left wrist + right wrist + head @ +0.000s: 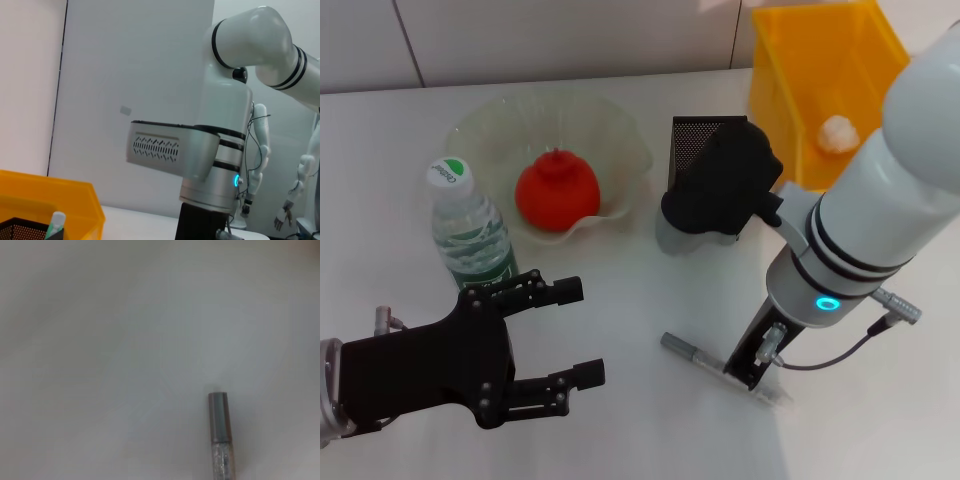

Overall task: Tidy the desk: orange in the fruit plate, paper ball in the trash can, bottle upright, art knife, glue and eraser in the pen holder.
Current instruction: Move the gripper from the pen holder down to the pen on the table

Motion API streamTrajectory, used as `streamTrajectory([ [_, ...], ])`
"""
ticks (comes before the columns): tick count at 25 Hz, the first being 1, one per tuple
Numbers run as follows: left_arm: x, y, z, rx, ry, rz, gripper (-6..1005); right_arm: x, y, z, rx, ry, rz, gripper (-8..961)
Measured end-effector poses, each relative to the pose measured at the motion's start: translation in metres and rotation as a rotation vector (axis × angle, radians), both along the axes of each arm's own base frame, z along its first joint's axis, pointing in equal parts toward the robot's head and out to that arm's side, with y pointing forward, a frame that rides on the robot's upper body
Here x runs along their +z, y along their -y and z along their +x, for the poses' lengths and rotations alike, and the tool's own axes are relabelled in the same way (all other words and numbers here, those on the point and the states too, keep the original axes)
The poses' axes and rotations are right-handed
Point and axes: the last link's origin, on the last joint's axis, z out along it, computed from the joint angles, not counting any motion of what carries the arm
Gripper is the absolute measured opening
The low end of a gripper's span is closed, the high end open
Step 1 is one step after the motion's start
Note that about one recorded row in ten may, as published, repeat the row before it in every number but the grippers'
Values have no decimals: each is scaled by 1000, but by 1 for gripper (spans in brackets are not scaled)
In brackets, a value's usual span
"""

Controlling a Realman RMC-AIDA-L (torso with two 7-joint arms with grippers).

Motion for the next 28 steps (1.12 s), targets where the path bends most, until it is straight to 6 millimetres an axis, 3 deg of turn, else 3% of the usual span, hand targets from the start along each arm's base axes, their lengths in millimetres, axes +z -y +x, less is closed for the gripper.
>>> streamTrajectory([
  [4,0,0,1,-4,2,-1,815,11,-1,-3,5,-20,16,31],
  [6,1,0,1,-10,3,-2,815,17,-2,-4,6,-36,24,143],
  [12,11,-4,3,-29,-2,18,815,29,-1,-3,8,-53,22,325],
  [18,13,-6,2,-16,-8,29,815,38,-3,-1,-37,-150,19,372],
  [23,12,-13,0,11,-30,53,815,36,-5,3,-58,-158,1,411],
  [28,14,-14,-5,37,-33,80,815,28,-1,13,-116,-190,-47,516],
])
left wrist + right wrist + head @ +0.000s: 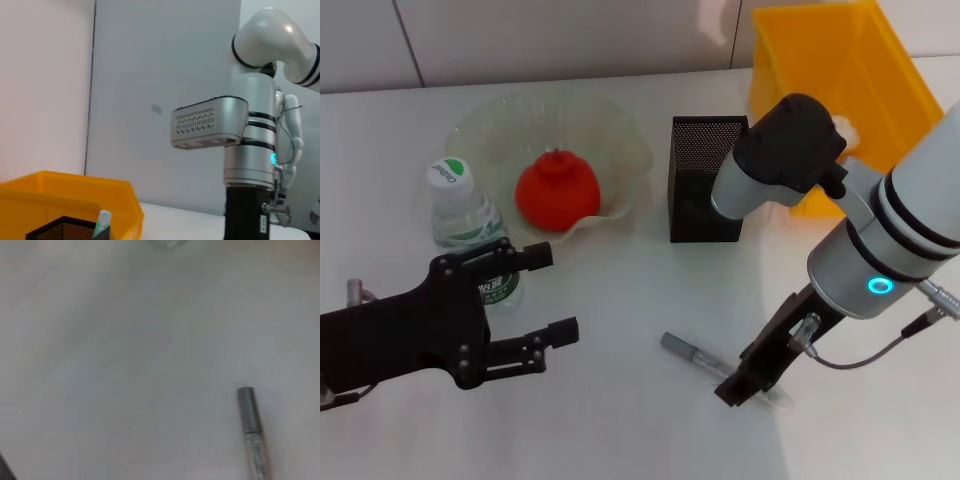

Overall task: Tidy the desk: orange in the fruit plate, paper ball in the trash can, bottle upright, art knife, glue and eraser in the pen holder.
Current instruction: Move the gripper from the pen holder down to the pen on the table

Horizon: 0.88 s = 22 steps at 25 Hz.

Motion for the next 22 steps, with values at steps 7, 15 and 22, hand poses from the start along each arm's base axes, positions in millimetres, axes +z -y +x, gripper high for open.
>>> streamTrajectory([
  [7,6,6,-13,41,-6,40,815,1,-7,2,31,4,2,524],
  [15,3,9,-21,73,-14,48,815,-4,-21,-2,70,55,17,525],
  [22,2,10,-24,86,-18,51,815,-11,-20,-8,103,58,7,525],
])
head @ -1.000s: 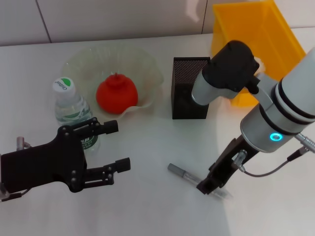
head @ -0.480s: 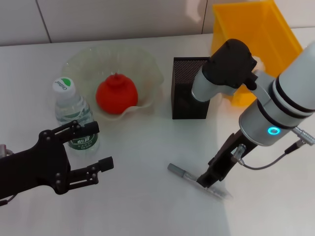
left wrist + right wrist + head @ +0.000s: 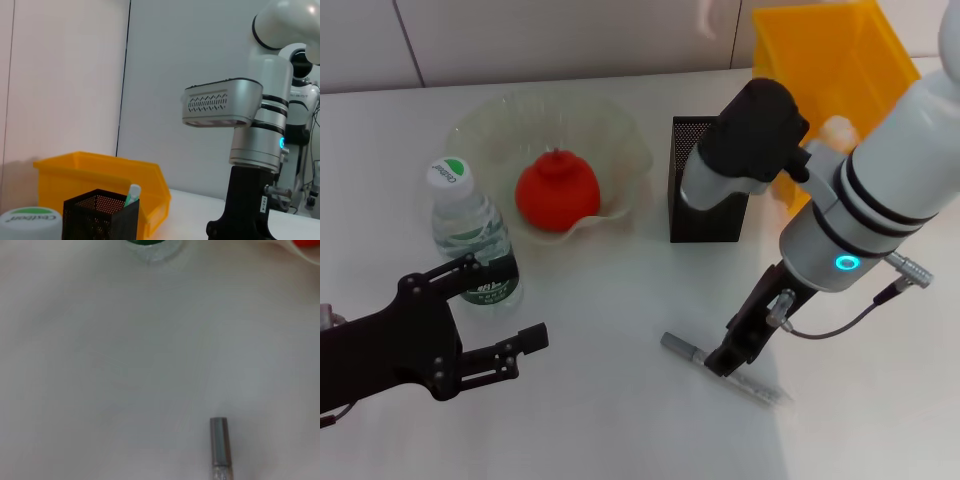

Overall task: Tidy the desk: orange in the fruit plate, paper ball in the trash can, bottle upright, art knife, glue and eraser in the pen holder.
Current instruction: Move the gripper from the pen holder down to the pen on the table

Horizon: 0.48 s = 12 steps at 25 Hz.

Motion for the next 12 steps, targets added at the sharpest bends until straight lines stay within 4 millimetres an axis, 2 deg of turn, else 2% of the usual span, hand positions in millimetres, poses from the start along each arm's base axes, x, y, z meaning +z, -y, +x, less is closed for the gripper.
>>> streamTrajectory([
  [12,-2,0,-2,7,-5,4,815,-15,2,-6,37,53,-55,524],
])
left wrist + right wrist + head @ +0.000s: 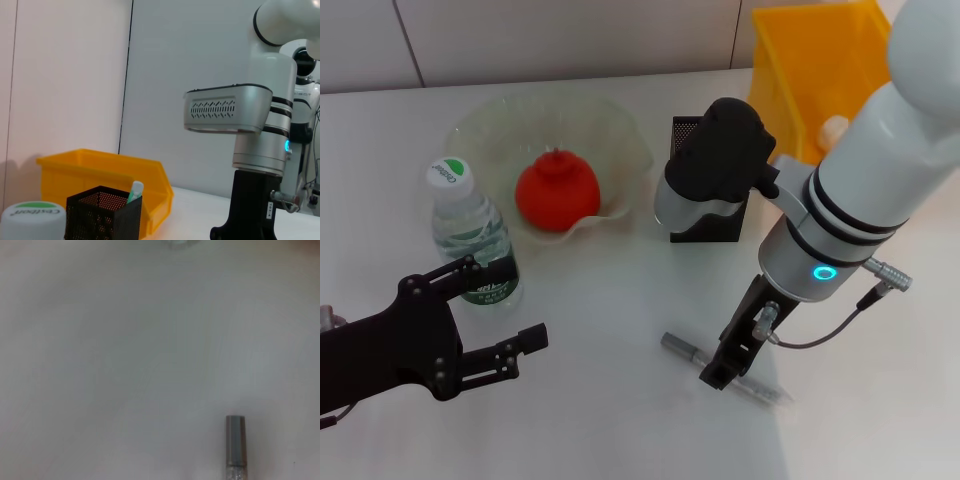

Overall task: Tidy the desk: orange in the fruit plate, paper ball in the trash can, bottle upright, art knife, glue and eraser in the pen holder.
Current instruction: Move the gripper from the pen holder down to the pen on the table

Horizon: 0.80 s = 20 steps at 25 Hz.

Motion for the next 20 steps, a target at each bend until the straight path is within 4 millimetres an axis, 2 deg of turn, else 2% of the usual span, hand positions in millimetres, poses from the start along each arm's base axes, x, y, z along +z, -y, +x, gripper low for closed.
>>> streamTrajectory([
  [20,-1,-1,0,0,-2,-2,815,-20,-4,-1,9,78,-13,518],
])
